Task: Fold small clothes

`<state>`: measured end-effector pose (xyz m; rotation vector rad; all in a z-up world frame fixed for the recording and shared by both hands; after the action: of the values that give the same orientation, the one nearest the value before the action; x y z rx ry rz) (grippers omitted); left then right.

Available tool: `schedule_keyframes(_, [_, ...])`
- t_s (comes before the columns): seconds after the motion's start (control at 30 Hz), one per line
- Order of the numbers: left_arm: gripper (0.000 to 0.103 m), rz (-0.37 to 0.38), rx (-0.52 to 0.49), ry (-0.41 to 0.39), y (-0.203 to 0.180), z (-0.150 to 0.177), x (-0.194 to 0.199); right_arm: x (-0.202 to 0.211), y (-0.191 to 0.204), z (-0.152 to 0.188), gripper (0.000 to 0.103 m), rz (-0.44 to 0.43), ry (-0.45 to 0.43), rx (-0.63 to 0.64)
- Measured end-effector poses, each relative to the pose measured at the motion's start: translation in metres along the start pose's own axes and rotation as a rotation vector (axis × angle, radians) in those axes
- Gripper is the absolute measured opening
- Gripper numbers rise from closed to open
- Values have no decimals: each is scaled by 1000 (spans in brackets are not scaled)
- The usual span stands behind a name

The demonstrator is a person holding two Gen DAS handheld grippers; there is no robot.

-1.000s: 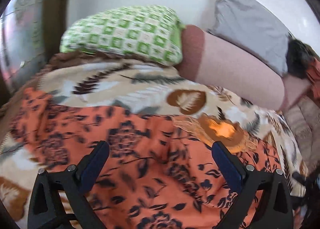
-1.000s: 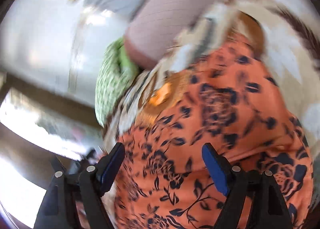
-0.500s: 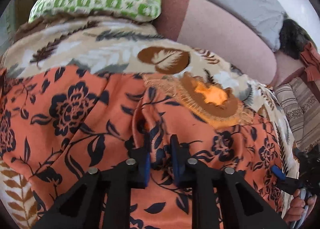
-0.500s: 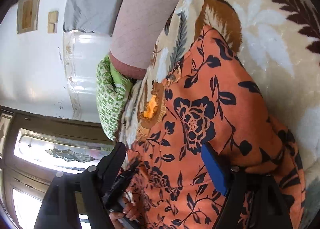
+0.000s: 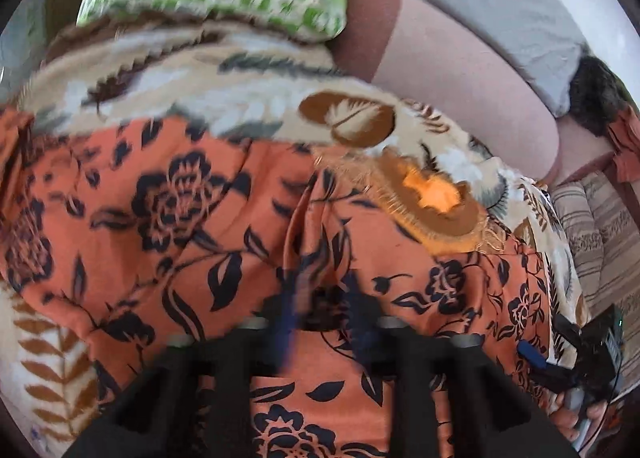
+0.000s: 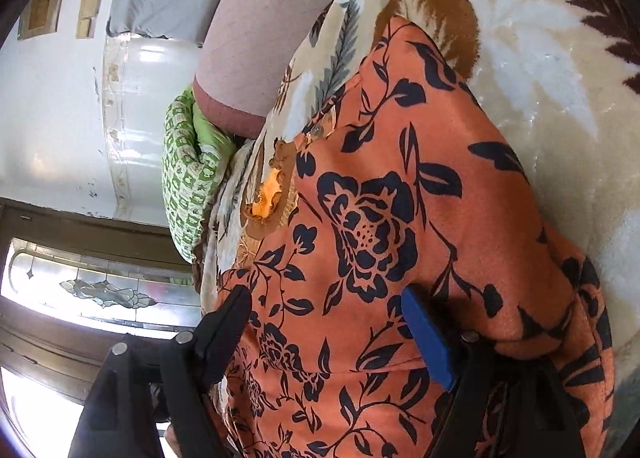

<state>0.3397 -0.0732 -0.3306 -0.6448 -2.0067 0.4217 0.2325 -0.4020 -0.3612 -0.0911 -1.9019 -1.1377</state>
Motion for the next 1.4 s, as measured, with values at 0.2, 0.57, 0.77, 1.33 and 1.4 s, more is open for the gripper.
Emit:
schedule_keyframes(0.2, [56, 48, 32, -10, -1, 4, -14, -2, 2, 3, 79, 2, 12, 36])
schedule_keyframes(0.57, [9, 79, 16, -120, -5, -4, 7, 9, 23, 1, 33, 183, -160, 198])
schedule_keyframes(0.77, [9, 102, 49, -144, 3, 3, 38, 11, 25, 0, 33, 204, -190, 201])
schedule_keyframes(1.33, [45, -56, 199, -155, 66, 27, 87, 12, 26, -1, 36, 283, -194, 230])
schedule_keyframes(1.4, [49, -89, 192, -207, 73, 23, 112, 14, 36, 4, 36, 257, -201, 269])
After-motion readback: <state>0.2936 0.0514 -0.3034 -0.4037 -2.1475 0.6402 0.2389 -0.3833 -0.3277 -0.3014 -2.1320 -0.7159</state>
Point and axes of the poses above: each gripper's, at about its wrist camera, not at the fingertips, and x roughly against the way its jaws point, y to its left, z to its underside, the point moved 8 cm from there along -x, roughly the way its jaws point, and after that the axes turned 14 degrees about z, right-handed, at the moved point
